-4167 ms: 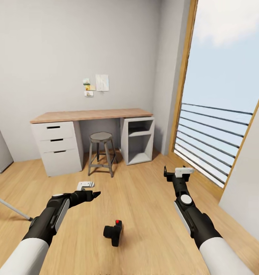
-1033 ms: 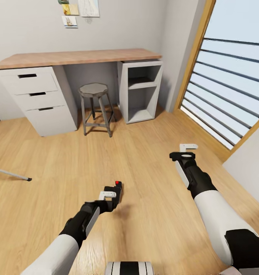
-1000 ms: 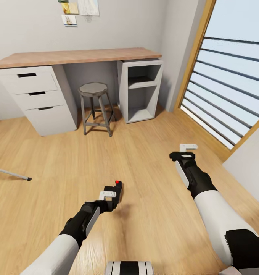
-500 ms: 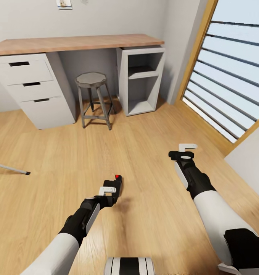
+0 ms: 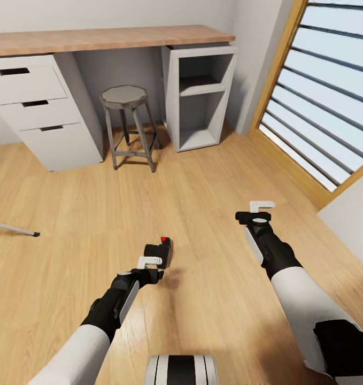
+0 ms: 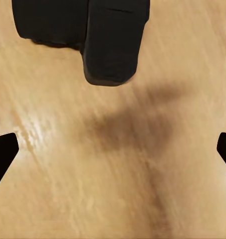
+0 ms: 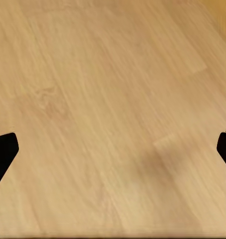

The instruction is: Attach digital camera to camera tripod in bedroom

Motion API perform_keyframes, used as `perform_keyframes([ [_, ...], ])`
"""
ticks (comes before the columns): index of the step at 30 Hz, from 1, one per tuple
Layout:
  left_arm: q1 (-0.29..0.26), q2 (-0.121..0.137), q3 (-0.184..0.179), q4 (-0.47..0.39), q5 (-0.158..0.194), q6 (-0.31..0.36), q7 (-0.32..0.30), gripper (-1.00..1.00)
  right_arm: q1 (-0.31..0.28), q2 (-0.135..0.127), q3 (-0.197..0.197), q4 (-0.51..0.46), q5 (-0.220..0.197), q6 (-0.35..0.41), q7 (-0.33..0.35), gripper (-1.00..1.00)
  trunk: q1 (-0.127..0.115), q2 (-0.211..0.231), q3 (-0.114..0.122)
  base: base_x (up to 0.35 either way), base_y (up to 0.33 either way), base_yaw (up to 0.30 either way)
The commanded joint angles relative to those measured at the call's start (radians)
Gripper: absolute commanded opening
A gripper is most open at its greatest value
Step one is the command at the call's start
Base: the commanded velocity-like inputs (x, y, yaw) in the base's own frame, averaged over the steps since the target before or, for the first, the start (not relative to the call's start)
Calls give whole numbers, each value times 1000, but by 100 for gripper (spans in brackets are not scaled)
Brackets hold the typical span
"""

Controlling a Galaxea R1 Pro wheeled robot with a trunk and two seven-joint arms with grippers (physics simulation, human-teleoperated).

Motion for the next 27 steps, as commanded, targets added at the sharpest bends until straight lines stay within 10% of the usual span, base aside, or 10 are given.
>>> perform_keyframes([
  [1, 0, 0, 0, -16, 2, 6, -1, 100, -1, -1, 7, -1, -6, 6, -8, 100, 0, -1, -5, 0, 0, 0],
  [27, -41, 4, 1, -154, 5, 33, -3, 100, -1, -1, 7, -1, -5, 6, -7, 100, 12, -7, -105, 0, 0, 0],
])
